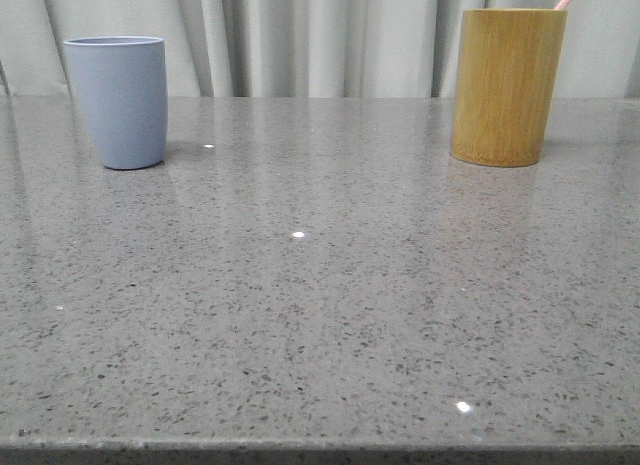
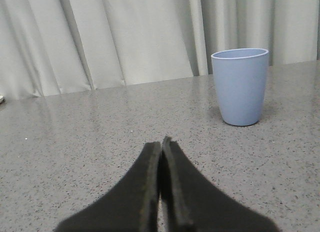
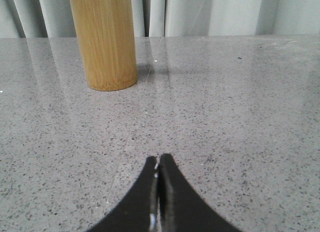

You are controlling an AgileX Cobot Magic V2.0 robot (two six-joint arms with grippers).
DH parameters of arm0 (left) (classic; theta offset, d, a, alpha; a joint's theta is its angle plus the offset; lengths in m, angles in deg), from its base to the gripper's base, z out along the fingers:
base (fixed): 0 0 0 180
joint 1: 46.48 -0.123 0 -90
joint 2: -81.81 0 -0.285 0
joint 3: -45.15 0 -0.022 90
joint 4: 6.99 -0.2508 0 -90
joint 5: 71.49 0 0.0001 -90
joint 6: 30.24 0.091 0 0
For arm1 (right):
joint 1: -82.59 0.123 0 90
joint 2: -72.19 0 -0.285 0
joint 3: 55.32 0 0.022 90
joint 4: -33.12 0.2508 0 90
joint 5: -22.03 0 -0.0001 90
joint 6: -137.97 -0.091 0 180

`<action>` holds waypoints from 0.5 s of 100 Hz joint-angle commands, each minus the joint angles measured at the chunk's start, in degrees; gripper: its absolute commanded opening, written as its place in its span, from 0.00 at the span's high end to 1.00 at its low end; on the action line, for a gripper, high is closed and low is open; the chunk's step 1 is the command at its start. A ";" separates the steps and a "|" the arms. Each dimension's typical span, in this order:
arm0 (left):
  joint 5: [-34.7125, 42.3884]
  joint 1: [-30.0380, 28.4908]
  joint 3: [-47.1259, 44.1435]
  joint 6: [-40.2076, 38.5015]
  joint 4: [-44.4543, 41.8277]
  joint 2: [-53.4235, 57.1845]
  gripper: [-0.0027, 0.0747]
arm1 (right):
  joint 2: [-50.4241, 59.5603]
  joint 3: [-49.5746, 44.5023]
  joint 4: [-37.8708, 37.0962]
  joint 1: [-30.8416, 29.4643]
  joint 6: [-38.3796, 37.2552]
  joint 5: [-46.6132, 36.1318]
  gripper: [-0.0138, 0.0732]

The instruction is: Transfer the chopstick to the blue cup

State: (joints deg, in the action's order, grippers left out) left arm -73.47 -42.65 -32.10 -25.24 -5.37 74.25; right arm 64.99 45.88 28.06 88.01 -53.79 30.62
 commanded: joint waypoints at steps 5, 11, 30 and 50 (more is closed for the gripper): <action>4.65 -0.22 -0.63 -0.32 0.10 1.93 0.99 | 1.14 -0.03 -0.69 -0.28 0.50 -4.68 0.98; 4.65 -0.22 -0.63 -0.32 0.10 1.93 0.99 | 1.14 -0.03 -0.69 -0.28 0.50 -4.68 0.98; 4.65 -0.22 -0.63 -0.32 0.10 1.93 0.99 | 1.14 -0.03 -0.69 -0.28 0.50 -4.68 0.98; 4.65 -0.22 -0.63 -0.32 0.10 1.93 0.99 | 1.14 -0.03 -0.69 -0.28 0.50 -5.36 0.98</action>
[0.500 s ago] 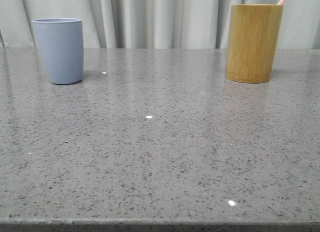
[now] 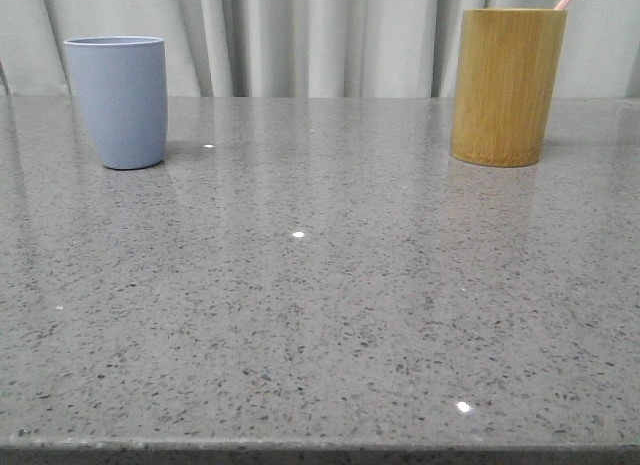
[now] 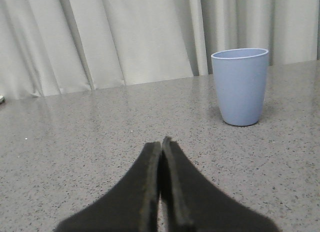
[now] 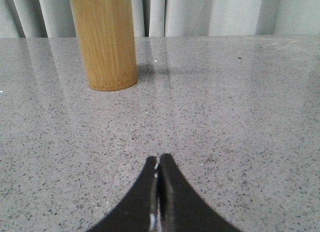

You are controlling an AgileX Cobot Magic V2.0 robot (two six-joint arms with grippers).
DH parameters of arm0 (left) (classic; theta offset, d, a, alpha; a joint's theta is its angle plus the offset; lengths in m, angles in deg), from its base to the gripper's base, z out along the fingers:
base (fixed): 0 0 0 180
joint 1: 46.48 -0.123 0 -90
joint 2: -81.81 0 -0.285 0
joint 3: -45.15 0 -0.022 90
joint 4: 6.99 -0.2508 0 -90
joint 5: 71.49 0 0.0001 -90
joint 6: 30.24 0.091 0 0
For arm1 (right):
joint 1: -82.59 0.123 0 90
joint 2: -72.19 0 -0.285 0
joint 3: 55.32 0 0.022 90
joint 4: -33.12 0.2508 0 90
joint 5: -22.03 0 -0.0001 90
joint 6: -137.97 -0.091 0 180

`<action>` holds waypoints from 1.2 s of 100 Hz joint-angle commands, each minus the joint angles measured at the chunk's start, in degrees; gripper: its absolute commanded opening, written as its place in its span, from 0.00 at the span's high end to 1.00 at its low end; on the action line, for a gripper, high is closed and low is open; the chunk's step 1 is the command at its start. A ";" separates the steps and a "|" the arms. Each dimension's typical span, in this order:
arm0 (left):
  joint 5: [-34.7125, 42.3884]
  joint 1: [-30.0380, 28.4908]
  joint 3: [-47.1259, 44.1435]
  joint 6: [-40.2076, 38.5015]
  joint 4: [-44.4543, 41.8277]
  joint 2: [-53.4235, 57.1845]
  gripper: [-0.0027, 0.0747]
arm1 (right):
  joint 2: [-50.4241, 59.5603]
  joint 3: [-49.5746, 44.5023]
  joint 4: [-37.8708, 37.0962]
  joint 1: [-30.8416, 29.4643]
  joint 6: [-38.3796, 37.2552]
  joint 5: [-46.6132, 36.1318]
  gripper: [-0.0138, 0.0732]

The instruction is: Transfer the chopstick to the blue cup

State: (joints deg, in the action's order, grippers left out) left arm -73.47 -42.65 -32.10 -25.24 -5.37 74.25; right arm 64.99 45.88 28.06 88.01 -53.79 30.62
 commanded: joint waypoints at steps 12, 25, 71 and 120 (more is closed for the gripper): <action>4.65 -0.22 -0.63 -0.32 0.10 1.93 0.99 | 1.14 -0.03 -0.69 -0.28 0.50 -5.43 0.98; 4.91 -0.22 -0.63 -0.32 0.10 1.93 0.99 | 1.14 0.01 -0.83 -0.28 0.50 -7.99 0.98; 1.99 -0.11 6.52 -0.32 7.29 1.63 0.99 | 0.41 12.56 3.52 -0.19 -0.48 -0.43 0.98; -49.04 -0.11 44.79 -0.32 13.58 -27.04 0.99 | -25.77 48.01 0.78 2.07 4.55 36.36 0.98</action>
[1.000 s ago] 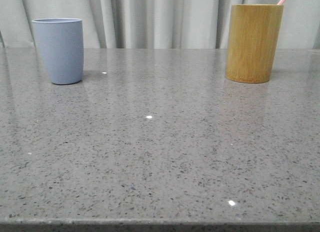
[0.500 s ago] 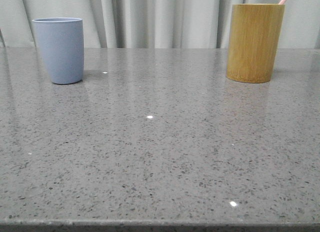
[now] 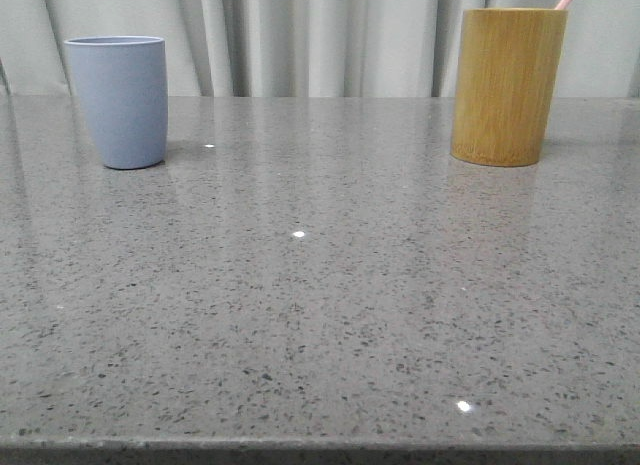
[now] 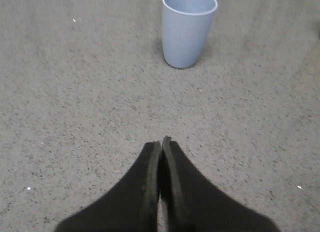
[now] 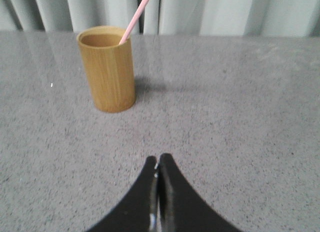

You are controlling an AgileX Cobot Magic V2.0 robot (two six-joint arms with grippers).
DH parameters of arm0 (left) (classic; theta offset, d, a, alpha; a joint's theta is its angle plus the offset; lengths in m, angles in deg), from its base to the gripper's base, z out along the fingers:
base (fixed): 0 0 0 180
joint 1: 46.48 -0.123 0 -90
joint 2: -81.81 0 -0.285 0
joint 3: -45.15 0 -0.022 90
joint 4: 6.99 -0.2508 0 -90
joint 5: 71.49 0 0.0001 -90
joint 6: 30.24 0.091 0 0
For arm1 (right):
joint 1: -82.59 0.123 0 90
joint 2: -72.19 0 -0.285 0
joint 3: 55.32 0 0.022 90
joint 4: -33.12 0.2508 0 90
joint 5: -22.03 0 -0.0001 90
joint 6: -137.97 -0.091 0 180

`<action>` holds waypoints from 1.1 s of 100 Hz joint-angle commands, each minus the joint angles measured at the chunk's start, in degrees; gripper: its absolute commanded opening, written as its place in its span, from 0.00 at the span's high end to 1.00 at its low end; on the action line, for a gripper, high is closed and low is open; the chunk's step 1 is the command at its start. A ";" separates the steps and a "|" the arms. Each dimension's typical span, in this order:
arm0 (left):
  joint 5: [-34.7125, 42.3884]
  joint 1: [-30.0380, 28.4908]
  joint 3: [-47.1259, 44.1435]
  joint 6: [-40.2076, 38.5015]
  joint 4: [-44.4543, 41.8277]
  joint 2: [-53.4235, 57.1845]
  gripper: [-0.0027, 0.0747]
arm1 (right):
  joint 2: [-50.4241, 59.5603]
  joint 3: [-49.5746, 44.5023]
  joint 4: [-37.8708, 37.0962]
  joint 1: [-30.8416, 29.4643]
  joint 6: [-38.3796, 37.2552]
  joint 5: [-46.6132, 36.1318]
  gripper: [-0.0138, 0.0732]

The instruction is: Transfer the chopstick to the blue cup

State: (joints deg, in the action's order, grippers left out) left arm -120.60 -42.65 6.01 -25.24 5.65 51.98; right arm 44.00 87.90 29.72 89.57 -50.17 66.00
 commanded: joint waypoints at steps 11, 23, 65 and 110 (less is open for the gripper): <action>-1.96 -0.11 11.19 -0.32 4.23 -8.44 0.99 | -8.33 9.06 -0.82 0.51 0.88 1.51 0.98; -0.96 -0.11 12.23 -0.32 4.37 -10.44 0.99 | -9.85 8.96 -0.82 0.51 0.88 0.90 0.98; -0.03 -0.11 12.23 -0.32 4.37 -10.97 0.99 | -10.39 8.89 -0.92 0.51 0.88 -0.04 0.96; -1.33 -0.11 12.23 0.71 4.48 -10.97 0.33 | -10.39 8.89 -0.86 0.51 0.88 -0.16 0.22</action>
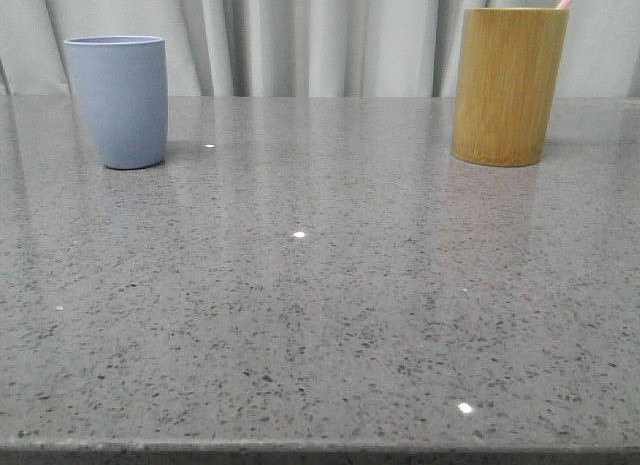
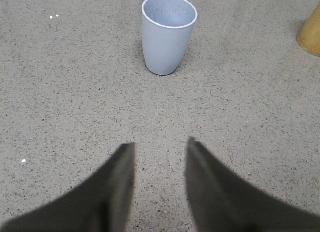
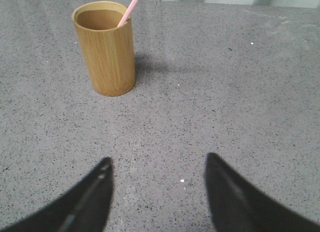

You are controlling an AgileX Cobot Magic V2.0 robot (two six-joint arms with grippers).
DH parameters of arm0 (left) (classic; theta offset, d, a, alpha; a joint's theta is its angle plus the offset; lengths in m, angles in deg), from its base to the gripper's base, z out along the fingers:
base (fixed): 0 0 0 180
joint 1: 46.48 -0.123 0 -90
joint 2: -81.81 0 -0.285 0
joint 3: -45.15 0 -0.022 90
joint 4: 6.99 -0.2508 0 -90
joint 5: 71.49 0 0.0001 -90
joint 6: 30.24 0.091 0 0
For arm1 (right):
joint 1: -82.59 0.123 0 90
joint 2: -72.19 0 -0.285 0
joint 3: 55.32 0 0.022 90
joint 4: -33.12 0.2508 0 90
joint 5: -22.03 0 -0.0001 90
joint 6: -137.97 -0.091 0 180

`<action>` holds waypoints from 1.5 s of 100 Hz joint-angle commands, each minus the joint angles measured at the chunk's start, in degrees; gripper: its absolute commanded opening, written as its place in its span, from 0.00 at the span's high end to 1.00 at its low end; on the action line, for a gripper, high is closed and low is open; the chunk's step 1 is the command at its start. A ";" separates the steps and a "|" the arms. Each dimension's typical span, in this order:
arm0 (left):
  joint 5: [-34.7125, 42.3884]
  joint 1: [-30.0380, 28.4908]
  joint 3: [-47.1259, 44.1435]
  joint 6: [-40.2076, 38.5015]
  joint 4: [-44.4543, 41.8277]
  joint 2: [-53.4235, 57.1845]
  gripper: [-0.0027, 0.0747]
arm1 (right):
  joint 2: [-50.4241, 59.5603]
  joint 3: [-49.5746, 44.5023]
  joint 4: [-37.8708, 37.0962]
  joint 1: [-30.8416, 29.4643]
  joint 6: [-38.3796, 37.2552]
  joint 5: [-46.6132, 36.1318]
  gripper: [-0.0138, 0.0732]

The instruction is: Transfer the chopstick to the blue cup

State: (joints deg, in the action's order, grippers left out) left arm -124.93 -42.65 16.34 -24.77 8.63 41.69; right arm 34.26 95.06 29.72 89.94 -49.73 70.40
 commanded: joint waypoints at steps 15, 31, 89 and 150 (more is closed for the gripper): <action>5.33 -0.11 1.90 0.24 1.64 -0.68 0.21 | -0.64 1.73 -0.86 0.14 0.44 -4.56 0.22; 5.64 -0.11 1.90 0.24 3.05 -1.22 0.21 | -0.64 1.73 -0.86 0.14 0.44 -4.56 0.22; 6.45 -0.11 26.14 8.81 9.53 -38.47 0.26 | -0.64 1.73 -0.96 0.14 0.44 -5.00 0.22; -5.75 -0.11 56.59 8.71 9.53 -74.77 0.26 | -0.64 1.73 -1.08 0.14 0.44 -4.93 0.22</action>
State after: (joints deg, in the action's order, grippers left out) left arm -130.94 -42.65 70.26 -15.88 16.24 -34.60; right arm 34.26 95.06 29.55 89.94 -49.73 69.66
